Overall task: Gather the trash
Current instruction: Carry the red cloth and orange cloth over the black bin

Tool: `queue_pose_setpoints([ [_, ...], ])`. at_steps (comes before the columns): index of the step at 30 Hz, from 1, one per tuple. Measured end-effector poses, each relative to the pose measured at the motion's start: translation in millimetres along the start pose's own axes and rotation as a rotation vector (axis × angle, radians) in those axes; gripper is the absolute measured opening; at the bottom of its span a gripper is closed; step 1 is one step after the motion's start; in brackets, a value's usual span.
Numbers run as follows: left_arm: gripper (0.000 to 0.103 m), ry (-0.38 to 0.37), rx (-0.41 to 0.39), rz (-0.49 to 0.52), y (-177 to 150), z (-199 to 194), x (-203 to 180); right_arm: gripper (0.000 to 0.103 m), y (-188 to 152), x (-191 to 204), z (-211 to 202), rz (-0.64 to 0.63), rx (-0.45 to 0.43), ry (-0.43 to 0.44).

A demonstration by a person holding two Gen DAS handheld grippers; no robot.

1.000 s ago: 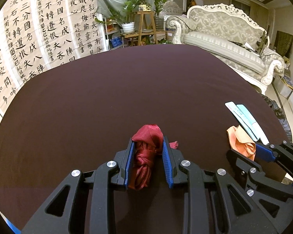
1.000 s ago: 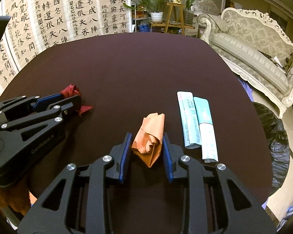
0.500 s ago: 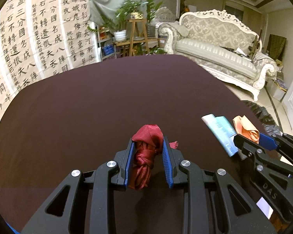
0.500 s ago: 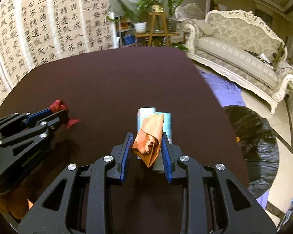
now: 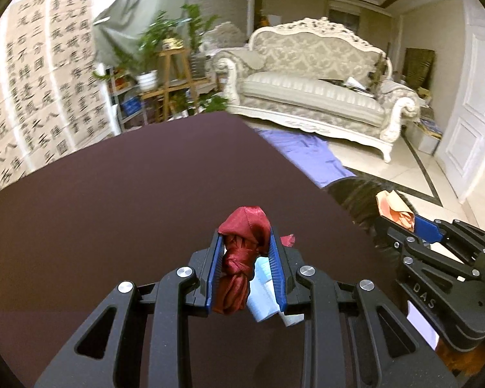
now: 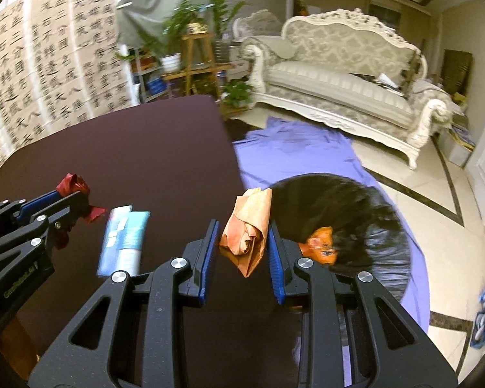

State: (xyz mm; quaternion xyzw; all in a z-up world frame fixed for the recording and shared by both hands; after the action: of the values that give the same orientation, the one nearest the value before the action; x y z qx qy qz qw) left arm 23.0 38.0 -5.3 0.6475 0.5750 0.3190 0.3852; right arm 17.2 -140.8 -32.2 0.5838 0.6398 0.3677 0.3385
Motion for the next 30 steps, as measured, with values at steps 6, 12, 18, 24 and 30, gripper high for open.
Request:
queue_pose_setpoints([
  [6, 0.028, -0.041, -0.012, 0.043, 13.9, 21.6, -38.9, 0.028, -1.9, -38.8, 7.2, 0.044, -0.005, -0.059],
  [12, 0.028, -0.061, 0.002, 0.075, 16.9, 43.0, -66.5, 0.028, -4.3, -73.2, 16.7, 0.080, -0.002, -0.099],
  [18, 0.028, -0.058, 0.024, 0.091, 12.6, 60.4, -86.0, 0.028, -7.7, -95.5, 25.8, 0.103, 0.006, -0.124],
  [24, 0.028, -0.056, 0.043, 0.106, 10.6, 73.2, -98.0, 0.028, -10.0, -107.6, 35.8, 0.114, 0.016, -0.135],
  [30, 0.028, -0.054, 0.063, 0.119, 9.2, 83.4, -107.7, 0.029, -16.4, -112.9, 43.3, 0.123, 0.031, -0.133],
])
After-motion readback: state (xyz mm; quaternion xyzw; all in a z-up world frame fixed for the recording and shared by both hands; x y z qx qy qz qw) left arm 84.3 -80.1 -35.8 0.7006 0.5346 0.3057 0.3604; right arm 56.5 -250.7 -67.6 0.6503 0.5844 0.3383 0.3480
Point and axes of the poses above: each gripper's, at about its wrist camera, not at the fingertips, and z roughly the way its jaws point, x to its left, y to its top, the point moved 4 cm from there along z, roughly the way its jaws point, and after that the axes turned 11 degrees about -x, right-handed, at the moved point
